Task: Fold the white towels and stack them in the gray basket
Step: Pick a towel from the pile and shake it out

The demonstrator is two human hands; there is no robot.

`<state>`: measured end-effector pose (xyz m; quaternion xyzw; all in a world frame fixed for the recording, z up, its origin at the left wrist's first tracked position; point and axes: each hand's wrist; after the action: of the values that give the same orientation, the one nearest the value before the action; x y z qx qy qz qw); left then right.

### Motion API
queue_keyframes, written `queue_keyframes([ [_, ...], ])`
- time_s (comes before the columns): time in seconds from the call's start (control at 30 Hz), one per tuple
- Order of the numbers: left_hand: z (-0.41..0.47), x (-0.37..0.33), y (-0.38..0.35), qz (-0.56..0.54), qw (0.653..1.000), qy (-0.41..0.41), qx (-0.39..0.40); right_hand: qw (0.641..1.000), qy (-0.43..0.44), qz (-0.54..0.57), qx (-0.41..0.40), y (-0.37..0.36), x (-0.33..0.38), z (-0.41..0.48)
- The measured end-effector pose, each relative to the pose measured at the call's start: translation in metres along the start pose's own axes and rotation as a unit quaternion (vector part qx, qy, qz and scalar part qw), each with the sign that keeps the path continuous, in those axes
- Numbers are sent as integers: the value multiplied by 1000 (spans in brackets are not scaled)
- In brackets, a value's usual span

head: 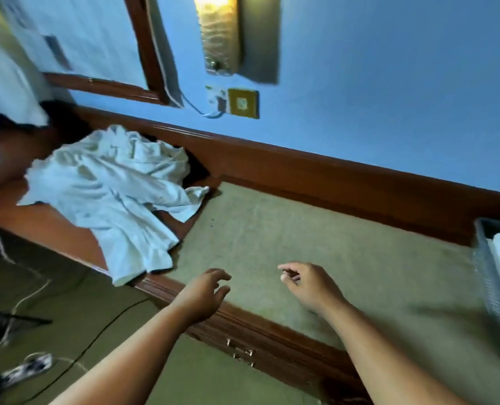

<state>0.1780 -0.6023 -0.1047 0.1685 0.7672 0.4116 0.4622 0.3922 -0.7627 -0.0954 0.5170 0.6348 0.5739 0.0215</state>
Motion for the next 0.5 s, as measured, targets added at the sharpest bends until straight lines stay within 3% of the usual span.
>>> queue_keyframes([
  [0.23,-89,112,77,-35,983,125,-128,987,119,-26,101,-91,159,30],
  [0.5,-67,198,134,-88,966,147,-192,974,168,-26,147,-155,273,109],
])
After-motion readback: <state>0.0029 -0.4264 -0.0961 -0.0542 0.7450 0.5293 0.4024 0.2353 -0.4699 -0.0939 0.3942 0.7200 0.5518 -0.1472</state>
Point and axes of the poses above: each hand's wrist, its own z-axis towards the middle knuckle, its own y-axis out of the back of the hand, x = y × z, and after that the axes turned 13 degrees about -y, right-handed
